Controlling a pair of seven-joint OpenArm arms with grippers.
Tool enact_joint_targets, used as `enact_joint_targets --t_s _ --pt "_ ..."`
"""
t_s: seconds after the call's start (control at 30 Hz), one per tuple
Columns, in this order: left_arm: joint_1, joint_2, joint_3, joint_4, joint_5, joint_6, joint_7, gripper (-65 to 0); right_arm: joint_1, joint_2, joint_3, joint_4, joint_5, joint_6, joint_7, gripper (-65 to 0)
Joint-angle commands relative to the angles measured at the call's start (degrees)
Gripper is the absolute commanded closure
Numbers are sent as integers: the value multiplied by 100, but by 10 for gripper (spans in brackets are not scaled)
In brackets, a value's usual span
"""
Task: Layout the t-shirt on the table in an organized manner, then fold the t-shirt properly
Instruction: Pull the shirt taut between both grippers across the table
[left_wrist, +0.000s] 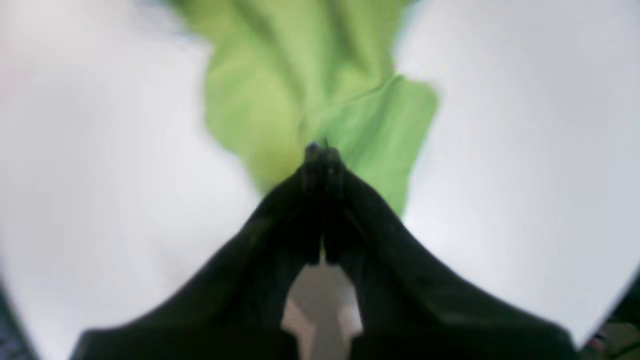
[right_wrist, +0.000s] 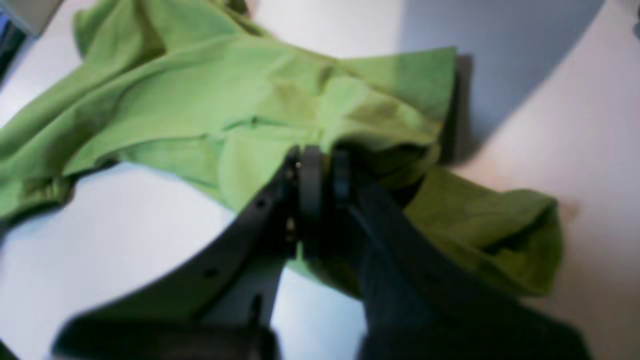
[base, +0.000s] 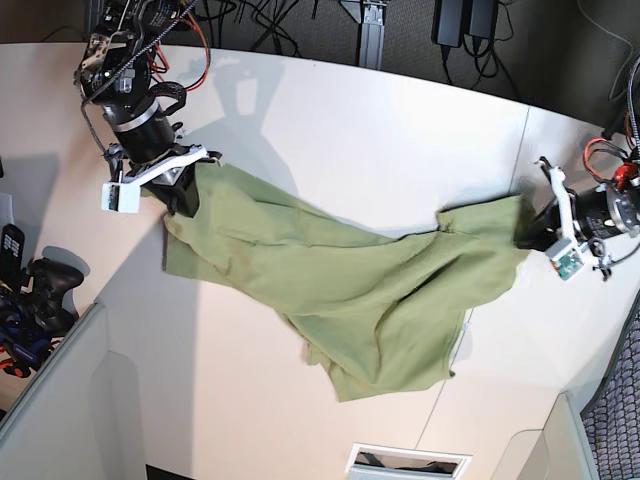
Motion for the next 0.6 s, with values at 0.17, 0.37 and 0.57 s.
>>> enact_joint_targets --t_s 0.17,0.37,0.57 --pt "-424 -352 -170 2 389 181 -201 0 -177 48 -197 101 240 166 122 -13" --pt "-693 -348 -170 -535 374 555 -236 0 -280 50 -433 103 90 166 184 -272" --pt "-575 -310 -170 -120 -671 -398 -90 0 -68 63 -195 195 92 164 501 -286"
